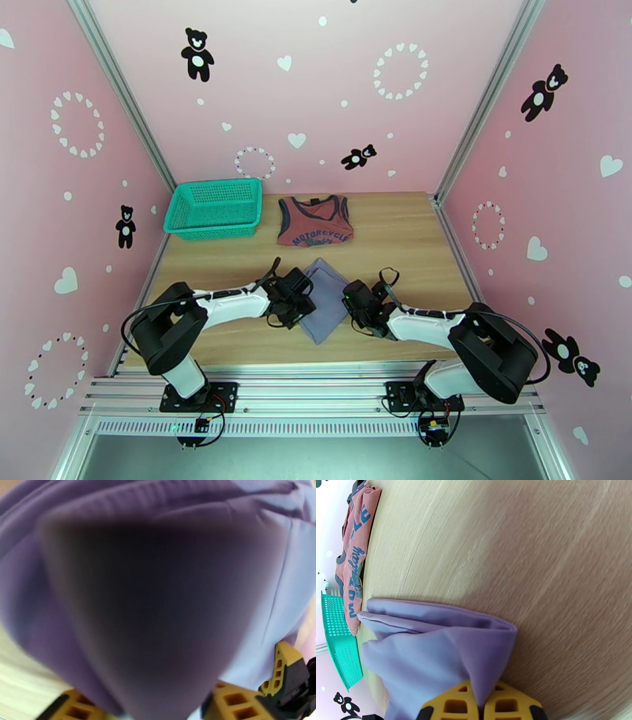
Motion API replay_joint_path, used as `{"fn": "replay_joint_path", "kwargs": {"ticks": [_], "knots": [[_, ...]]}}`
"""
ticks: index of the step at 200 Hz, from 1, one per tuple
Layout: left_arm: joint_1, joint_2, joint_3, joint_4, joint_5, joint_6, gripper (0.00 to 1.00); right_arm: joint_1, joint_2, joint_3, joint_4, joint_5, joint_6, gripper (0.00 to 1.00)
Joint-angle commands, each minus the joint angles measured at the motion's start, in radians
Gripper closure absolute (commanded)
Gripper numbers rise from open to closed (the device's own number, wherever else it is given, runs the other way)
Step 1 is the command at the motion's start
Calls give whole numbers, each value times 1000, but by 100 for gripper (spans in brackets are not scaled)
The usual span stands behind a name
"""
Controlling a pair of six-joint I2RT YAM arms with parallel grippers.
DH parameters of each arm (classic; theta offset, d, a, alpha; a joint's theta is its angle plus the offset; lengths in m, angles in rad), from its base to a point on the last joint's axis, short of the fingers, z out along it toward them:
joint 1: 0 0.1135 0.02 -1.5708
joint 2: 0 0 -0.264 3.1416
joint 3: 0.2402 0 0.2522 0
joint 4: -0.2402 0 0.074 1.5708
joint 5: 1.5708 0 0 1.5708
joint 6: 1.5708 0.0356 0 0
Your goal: Fold and stack the mixed laundry pile
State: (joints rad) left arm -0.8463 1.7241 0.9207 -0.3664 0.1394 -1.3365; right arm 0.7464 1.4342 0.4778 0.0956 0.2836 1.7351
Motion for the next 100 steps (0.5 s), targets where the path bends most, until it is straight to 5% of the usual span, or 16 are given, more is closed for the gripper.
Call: {"fn": "replay_joint_path", "kwargs": {"ticks": [1,27,62,79,100], "knots": [[1,110,-12,48,-4,25,77,11,0,-6,-42,-33,-19,100],[13,122,-4,14,-26,48,100,11,-20,14,-84,-46,-107,99],[45,118,39,-115,-78,155,100,-6,-125,84,-328,-8,-357,25],[65,105,35,-144,-87,202,100,-40,-208,120,-416,-3,-569,6],[84,98,42,-192,-103,272,100,-102,-265,209,-502,-89,-915,1]]}}
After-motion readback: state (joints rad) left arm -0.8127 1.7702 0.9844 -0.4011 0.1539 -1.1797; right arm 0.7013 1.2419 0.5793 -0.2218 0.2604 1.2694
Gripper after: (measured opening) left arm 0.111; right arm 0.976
